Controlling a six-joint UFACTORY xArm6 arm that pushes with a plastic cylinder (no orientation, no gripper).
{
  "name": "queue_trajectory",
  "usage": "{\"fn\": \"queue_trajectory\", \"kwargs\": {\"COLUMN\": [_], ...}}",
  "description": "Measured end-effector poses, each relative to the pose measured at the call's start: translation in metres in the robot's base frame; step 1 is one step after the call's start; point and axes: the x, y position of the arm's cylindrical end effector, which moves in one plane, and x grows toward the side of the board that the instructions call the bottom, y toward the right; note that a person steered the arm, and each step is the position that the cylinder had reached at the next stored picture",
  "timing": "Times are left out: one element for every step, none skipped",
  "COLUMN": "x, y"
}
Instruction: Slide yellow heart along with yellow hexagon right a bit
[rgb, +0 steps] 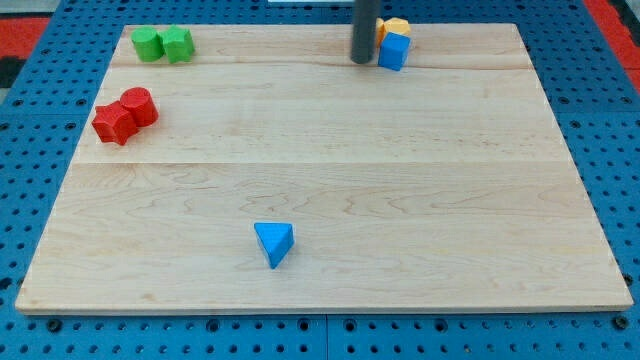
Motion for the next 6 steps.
{"fn": "queue_trajectory", "kwargs": {"x": [-0.041,-0.051,-0.052,-0.052,-0.051,-0.044], "y": [-0.049,-0.03,-0.001,0.028,0.045,0.051]}}
